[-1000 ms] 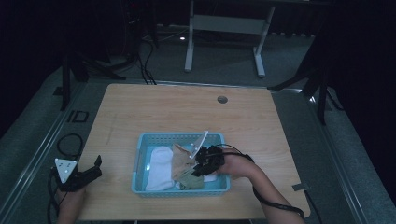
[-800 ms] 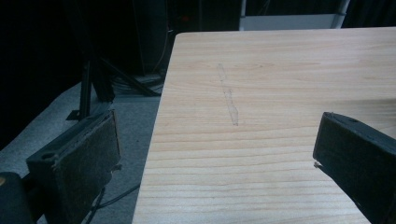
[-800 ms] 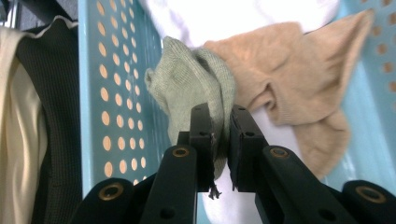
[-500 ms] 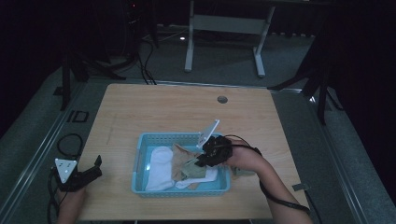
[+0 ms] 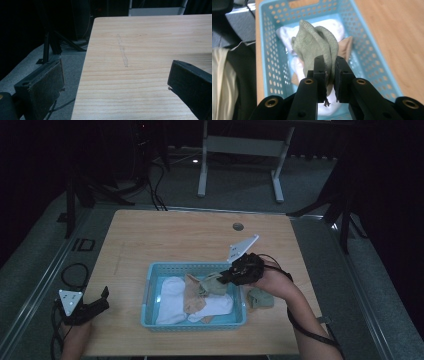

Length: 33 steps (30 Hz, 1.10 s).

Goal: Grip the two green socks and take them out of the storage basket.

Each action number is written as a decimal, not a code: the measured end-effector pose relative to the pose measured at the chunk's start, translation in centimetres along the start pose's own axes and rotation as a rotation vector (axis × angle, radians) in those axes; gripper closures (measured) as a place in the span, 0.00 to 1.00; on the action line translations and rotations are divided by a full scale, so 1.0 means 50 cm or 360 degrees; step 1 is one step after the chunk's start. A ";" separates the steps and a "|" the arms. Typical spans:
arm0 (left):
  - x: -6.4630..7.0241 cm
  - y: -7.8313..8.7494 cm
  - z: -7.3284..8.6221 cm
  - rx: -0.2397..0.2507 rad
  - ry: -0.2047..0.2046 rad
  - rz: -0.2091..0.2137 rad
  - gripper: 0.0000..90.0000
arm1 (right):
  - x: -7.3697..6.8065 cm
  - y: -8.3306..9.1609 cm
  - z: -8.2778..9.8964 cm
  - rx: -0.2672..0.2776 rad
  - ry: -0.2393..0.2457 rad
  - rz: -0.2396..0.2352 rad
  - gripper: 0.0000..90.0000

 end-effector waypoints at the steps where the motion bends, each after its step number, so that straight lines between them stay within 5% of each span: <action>1: 0.000 0.000 0.000 -0.0001 0.0000 0.0000 0.00 | 0.002 0.007 0.001 0.0008 -0.0008 0.0012 0.90; 13: 0.000 0.000 0.000 -0.0003 0.0000 -0.0001 0.00 | 0.037 0.098 0.039 0.0102 -0.0143 0.0189 0.90; 23: 0.000 0.000 0.000 -0.0006 -0.0001 -0.0004 0.00 | 0.069 0.159 0.126 0.0133 -0.0343 0.0339 0.90; 33: 0.000 -0.001 0.000 -0.0011 -0.0002 -0.0005 0.00 | 0.112 0.156 0.234 0.0076 -0.0569 0.0498 0.90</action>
Point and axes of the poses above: each handheld gripper's, and its own axes: y roughly backward along the jaws, z roughly out of its underside, x roughly to its right, the point moved 4 cm from there along -y, roughly forward along the jaws, and after that the axes turned 8 degrees about y, right-handed, at the moved point
